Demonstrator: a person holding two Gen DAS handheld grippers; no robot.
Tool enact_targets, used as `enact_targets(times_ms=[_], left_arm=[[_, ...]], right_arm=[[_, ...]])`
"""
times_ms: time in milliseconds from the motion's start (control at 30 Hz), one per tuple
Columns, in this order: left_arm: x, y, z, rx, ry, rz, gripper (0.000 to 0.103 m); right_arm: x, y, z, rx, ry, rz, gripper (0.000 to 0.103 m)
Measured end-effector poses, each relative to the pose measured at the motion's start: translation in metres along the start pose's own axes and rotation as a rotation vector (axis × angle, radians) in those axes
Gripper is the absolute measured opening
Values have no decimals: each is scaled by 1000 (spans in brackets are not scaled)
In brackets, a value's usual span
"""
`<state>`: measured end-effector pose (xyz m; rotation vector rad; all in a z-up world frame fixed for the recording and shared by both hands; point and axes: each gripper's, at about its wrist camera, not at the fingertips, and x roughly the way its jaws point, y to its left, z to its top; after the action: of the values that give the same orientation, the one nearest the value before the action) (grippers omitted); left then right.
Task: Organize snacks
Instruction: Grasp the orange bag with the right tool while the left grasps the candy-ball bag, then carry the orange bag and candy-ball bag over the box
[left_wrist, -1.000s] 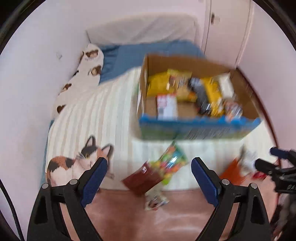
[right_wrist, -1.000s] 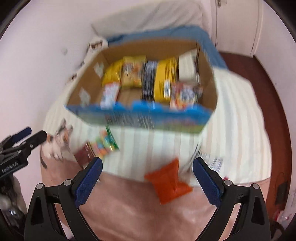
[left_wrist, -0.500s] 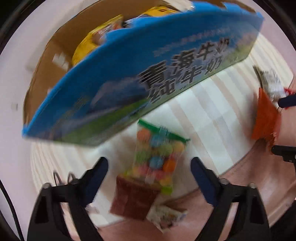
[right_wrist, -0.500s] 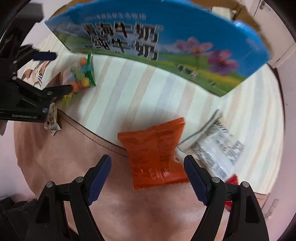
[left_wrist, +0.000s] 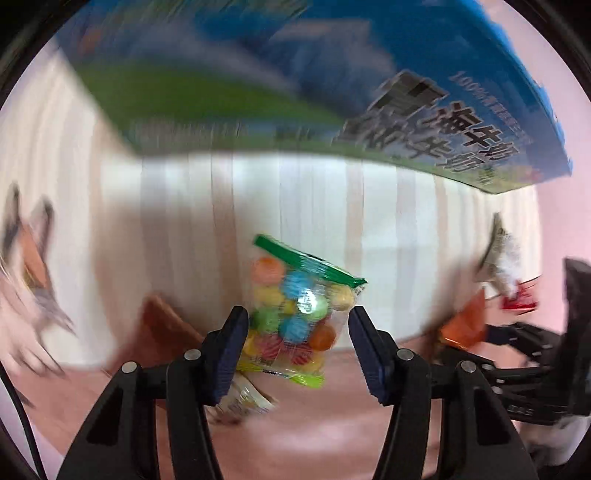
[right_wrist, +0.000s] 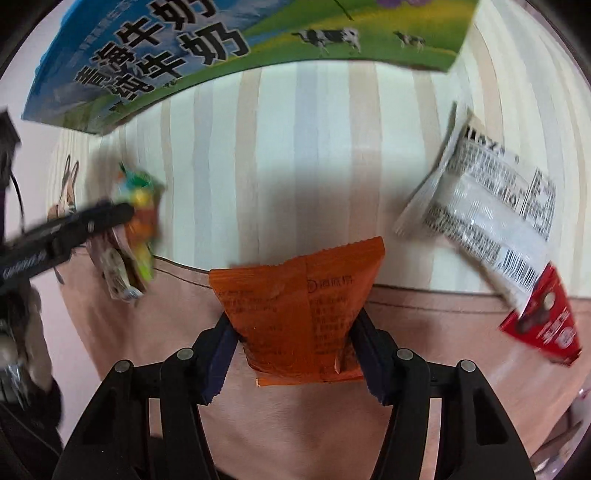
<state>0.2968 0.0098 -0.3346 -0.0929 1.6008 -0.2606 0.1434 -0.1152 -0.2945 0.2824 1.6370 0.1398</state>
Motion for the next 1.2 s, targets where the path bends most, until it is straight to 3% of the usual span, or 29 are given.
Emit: enact_targets(times_ms=[67,200,400,500,667,833,967,1100,1200], left_arm=[[5,3,-1,13,19,-22,55],[20,-2,4,111,49,20,60],[33,-45,8,321,83,110,61],[45,-55,5,351,114,122,61],[54,-43,2,182,82,73,58],[57,-16,-33,-66,142,-29,56],[75,-10,-54,-107,165,-58,57],[77,-3,-49,-117,156,-57,57],[76,4,-47,-133,143,-55,57]], right_arm=[[0,-2,0,8,3,-7,70],[2,-4,-1,31,8,6,75],[23,1,-19,-13,8,-69,75],[25,5,-26,-27,0,-100,73],[25,7,-32,-18,-9,-119,68],[23,-1,-47,19,11,-75,66],[24,-2,-58,-35,40,-114,67],[21,-17,-63,41,49,-33,79],[13,-29,-64,96,3,-12,79]])
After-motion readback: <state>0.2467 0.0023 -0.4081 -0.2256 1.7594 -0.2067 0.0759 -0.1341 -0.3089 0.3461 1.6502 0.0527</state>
